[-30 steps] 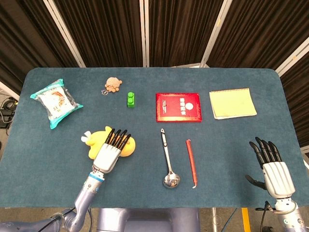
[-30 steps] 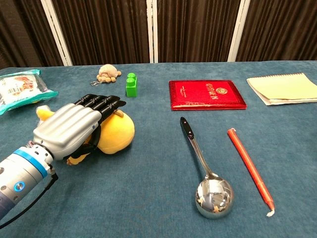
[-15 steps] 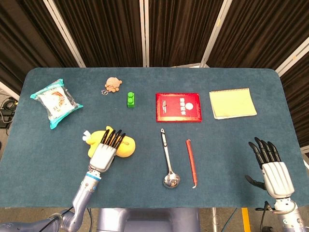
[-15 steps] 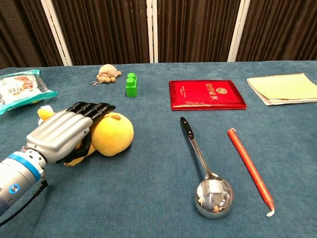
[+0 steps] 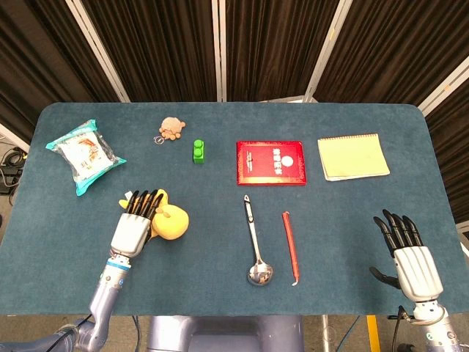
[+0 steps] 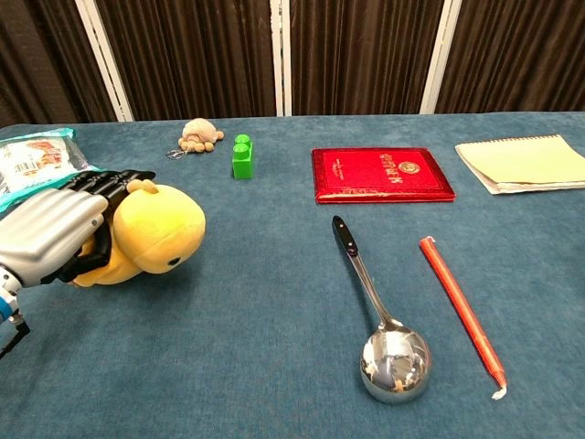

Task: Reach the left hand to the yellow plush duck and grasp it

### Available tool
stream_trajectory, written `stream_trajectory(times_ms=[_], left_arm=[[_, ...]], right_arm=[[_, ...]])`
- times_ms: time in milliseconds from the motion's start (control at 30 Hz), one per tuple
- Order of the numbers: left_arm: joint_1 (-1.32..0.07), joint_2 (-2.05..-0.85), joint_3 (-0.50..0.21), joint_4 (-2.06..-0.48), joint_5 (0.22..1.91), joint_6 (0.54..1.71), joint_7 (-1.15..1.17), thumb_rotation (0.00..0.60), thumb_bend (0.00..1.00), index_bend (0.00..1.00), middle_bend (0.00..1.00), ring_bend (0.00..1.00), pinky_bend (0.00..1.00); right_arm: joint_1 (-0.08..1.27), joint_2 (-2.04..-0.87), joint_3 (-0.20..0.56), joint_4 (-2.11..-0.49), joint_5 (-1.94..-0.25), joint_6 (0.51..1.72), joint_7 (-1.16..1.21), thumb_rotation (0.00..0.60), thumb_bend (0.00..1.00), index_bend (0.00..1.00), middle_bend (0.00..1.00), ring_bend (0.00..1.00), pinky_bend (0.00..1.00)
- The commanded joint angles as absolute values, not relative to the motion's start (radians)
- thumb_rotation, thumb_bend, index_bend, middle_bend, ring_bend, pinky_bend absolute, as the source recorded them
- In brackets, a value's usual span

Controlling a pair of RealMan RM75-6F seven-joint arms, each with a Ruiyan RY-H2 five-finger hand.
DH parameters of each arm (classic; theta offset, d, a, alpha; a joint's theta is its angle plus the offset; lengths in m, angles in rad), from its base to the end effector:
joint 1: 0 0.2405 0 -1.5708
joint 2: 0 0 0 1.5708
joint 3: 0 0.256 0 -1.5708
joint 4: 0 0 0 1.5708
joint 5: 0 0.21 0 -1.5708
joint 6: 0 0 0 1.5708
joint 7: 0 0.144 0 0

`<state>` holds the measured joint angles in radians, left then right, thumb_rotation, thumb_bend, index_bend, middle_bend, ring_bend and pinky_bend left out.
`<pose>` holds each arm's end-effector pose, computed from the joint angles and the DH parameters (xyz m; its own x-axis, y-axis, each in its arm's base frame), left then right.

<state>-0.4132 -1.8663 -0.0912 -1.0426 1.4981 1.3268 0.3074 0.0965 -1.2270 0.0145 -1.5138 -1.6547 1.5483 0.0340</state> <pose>-0.2254 0.2709 -0.0569 0.5206 -0.0198 0.8536 0.8146 -0.2880 -0.5035 -0.2968 -0.1760 0.1277 0.3598 0.0240 0.9327 -0.9176 -0.1719 0.3584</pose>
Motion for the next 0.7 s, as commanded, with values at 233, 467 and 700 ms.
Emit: stream_trajectory(times_ms=[233,467,700], left_arm=[[-0.423,-1.857,-0.084,-1.082,1.501,1.313,0.335,0.600,1.00,0.00,0.00,0.00,0.00],[-0.435,-1.899,-0.081,-1.043,1.470,1.258,0.362,0.600,1.00,0.00,0.00,0.00,0.00],[-0.457,-1.926,-0.058,-1.068,1.507,1.258,0.403,0.600,1.00,0.00,0.00,0.00,0.00]], right_arm=[[0.095,-1.224,0.016,-1.515,-1.652,1.551,0.040,0.600,0.13,0.00,0.00,0.00,0.00],[0.097,-1.222,0.016,-1.515,-1.651,1.548,0.043,0.600,0.13,0.00,0.00,0.00,0.00],[0.097,-1.222,0.017,-1.514,-1.649,1.547,0.046,0.600,0.13,0.00,0.00,0.00,0.00]])
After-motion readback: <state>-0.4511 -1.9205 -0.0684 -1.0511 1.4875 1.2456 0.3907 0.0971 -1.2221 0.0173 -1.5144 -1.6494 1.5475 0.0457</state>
